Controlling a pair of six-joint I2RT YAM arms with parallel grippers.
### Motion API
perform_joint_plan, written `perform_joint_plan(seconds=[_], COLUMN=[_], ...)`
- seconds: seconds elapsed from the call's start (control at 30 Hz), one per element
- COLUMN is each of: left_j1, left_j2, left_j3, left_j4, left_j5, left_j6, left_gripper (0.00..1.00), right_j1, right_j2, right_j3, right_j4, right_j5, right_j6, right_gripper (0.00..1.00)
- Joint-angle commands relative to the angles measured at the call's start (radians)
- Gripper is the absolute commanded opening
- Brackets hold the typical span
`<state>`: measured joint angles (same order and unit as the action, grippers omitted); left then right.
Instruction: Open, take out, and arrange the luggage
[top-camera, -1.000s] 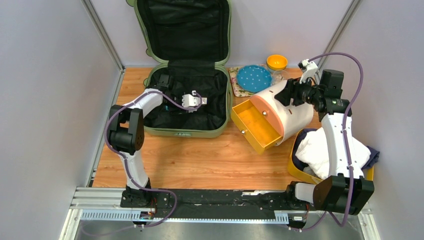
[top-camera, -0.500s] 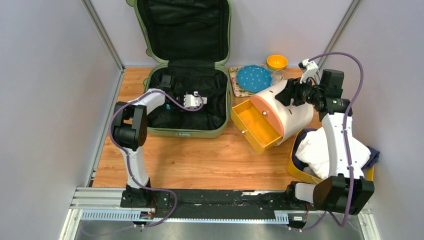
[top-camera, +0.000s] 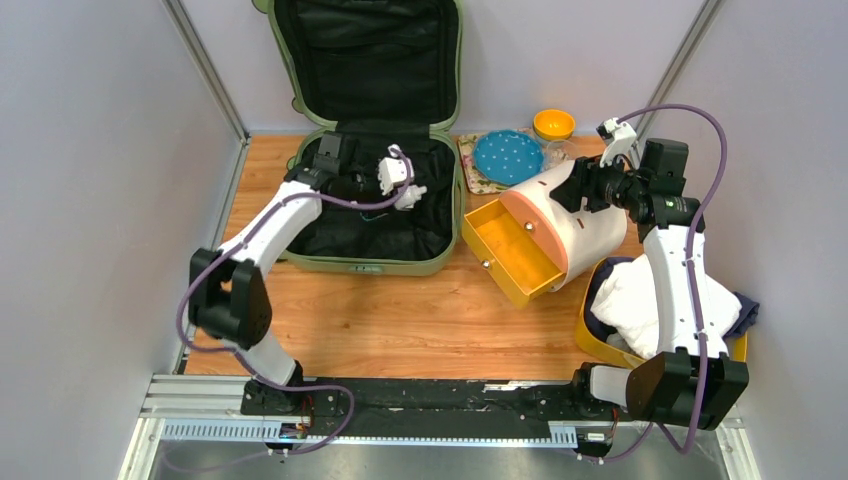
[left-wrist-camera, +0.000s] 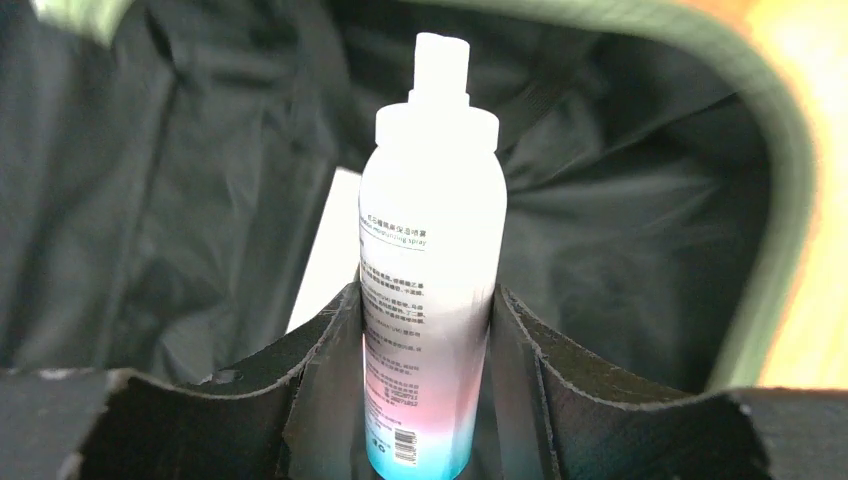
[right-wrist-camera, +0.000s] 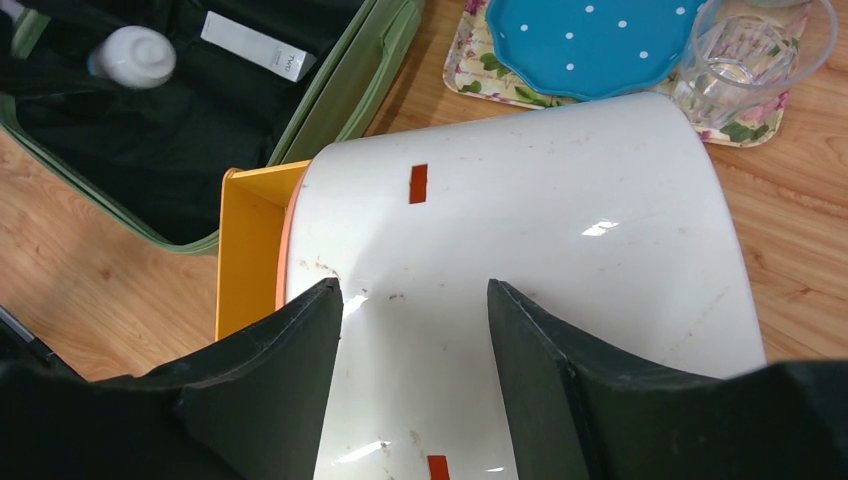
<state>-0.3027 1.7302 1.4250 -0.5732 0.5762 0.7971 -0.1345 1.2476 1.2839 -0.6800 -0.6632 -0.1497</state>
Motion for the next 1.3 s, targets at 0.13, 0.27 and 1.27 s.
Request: perform_joint_plan(seconds=[0.13, 0.27, 1.27], left_j1=[-0.35, -0.472, -0.631], left_j2=[-0.267, -0.239, 0.081], left_j3=[-0.115, -0.094, 0.265], left_j4=[0.059, 0.082, 0.046], left_j5=[0.027, -0.048, -0.093], left_j6=[0.311, 0.541, 0.887], left_gripper=[0.0, 0.0, 0.0], right_j1=[-0.005, -0.005, -0.005], right_j2=[0.044, 0.036, -0.054], right_j3=[-0.003, -0.006, -0.097], right_j4=[-0.124, -0.098, -0.006], right_j5=[0.004, -0.006, -0.01], right_j6=[0.027, 0.048, 0.118], right_gripper=[0.62, 0.63, 0.62])
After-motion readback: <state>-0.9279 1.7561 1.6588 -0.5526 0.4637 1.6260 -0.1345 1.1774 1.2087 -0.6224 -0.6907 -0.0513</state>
